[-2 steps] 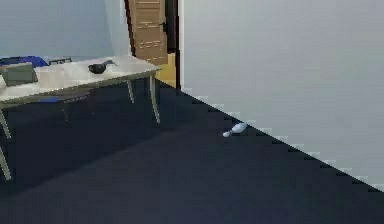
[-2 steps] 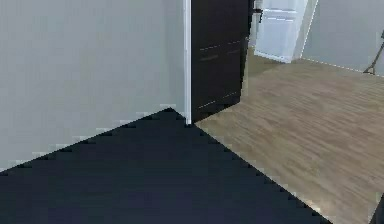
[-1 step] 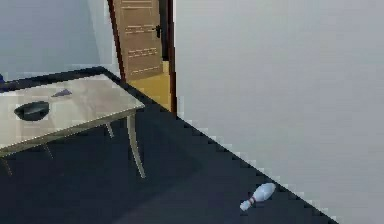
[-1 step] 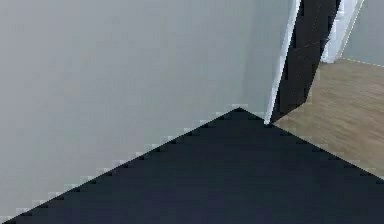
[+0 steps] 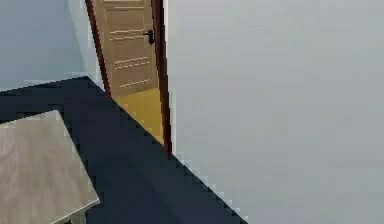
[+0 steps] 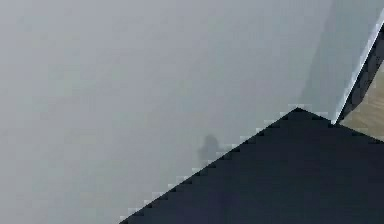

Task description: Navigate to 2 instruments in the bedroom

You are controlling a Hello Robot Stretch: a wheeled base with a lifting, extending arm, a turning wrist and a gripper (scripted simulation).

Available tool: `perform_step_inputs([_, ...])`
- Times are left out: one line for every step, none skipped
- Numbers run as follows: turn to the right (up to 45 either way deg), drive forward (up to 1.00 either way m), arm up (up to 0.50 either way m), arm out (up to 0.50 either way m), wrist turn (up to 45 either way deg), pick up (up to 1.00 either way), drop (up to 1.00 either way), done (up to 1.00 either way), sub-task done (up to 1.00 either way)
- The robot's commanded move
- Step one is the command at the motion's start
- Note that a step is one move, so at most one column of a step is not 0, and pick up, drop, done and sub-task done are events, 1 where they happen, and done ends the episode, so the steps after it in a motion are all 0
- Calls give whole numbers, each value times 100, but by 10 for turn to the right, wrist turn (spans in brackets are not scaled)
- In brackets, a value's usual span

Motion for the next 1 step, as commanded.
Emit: perform_step_inputs([-120, 0, 0, 0, 0, 0, 0, 0, 0])
